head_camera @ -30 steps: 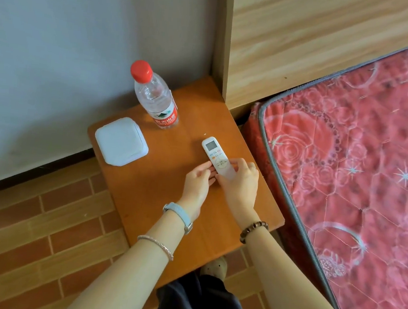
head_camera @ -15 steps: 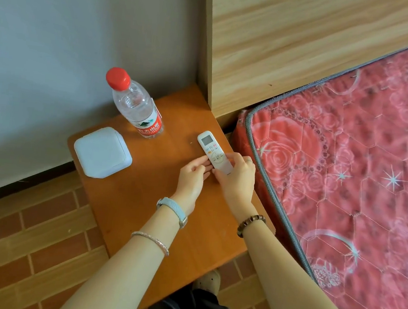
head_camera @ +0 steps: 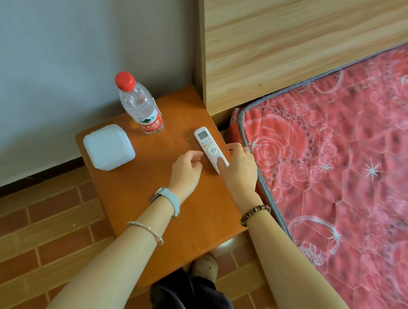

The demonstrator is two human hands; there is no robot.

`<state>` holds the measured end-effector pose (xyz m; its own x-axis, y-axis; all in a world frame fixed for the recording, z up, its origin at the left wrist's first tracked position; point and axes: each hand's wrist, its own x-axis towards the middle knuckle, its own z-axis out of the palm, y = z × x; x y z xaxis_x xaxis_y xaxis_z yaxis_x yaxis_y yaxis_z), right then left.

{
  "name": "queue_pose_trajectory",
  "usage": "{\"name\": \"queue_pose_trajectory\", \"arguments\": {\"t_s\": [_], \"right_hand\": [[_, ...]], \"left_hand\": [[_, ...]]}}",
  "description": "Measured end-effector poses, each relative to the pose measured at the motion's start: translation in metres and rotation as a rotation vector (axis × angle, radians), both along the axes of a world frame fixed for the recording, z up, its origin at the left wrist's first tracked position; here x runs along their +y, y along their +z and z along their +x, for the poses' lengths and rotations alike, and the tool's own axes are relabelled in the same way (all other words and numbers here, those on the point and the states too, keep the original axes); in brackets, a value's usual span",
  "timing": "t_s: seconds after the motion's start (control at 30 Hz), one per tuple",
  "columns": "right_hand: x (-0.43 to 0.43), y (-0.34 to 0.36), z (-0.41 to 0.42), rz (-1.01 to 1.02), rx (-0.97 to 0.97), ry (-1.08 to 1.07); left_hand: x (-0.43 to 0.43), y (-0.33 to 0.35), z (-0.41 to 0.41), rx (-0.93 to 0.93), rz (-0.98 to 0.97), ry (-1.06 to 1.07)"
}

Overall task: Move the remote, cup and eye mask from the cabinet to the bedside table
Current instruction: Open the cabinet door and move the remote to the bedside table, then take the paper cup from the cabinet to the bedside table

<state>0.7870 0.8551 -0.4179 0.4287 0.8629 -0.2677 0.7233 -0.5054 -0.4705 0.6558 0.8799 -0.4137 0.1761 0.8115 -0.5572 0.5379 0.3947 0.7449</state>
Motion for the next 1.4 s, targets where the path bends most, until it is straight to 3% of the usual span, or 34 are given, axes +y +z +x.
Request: {"name": "queue_pose_trajectory", "arguments": {"t_s": [0.2,0.33,0.5,0.93,1.2,1.4], "right_hand": [[-0.04,0.103,0.014,0.04,-0.072,0.099],[-0.078,0.181,0.015,0.02,-0.152,0.214],[-0.123,0.247,0.011,0.021,-0.104,0.248],[-0.214,0.289,-0.041,0.059,-0.184,-0.036],[-0.276,0.307,-0.114,0.024,-0.257,-0.336],[-0.344,0.323,-0.152,-0.065,-0.293,-0.552]], "left_hand": [[-0.017,0.095,-0.032,0.361,0.391,-0.33],[-0.036,0.168,-0.047,0.459,0.545,-0.422],[-0.074,0.223,-0.058,0.539,0.69,-0.505],[-0.114,0.261,-0.095,0.473,0.885,-0.842],[-0.109,0.278,-0.115,0.438,1.054,-1.165],[-0.152,0.301,-0.099,0.363,1.173,-1.474]]}}
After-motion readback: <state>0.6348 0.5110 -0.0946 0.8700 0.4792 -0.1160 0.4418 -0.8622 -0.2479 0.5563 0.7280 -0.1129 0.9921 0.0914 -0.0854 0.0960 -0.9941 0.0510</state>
